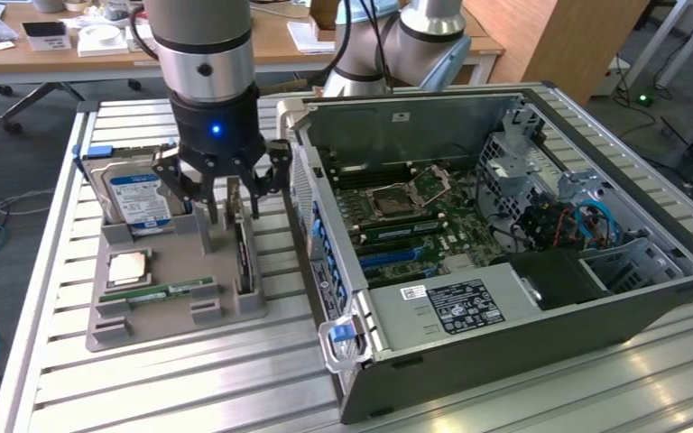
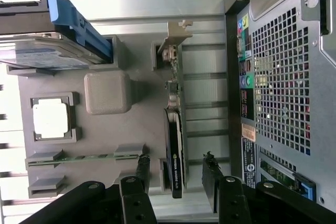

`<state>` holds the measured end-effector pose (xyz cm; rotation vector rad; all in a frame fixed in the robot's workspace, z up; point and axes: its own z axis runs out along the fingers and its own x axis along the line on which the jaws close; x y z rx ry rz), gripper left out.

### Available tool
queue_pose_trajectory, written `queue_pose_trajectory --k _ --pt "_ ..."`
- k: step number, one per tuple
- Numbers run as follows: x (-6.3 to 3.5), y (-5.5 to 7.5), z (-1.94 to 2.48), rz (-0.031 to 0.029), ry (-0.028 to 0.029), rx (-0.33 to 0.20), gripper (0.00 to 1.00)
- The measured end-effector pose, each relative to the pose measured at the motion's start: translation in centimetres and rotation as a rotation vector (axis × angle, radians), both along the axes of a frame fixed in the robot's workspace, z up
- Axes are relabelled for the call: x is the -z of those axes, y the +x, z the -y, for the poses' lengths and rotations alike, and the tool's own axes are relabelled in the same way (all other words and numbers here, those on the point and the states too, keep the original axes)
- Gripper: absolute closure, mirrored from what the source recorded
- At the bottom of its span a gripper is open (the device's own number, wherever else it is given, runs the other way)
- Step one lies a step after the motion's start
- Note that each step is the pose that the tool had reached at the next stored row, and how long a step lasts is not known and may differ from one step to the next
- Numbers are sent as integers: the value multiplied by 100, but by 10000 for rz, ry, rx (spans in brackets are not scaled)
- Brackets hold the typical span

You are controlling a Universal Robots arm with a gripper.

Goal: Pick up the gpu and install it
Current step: 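Pick up the gpu and move the gpu toward the slot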

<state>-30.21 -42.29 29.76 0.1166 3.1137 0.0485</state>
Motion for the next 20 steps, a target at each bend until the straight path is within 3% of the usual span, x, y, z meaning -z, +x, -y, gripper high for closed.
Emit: queue_pose_trajectory --k 16,20 --pt "152 0 0 0 0 0 47" --pt "262 3 -1 -2 -1 3 47"
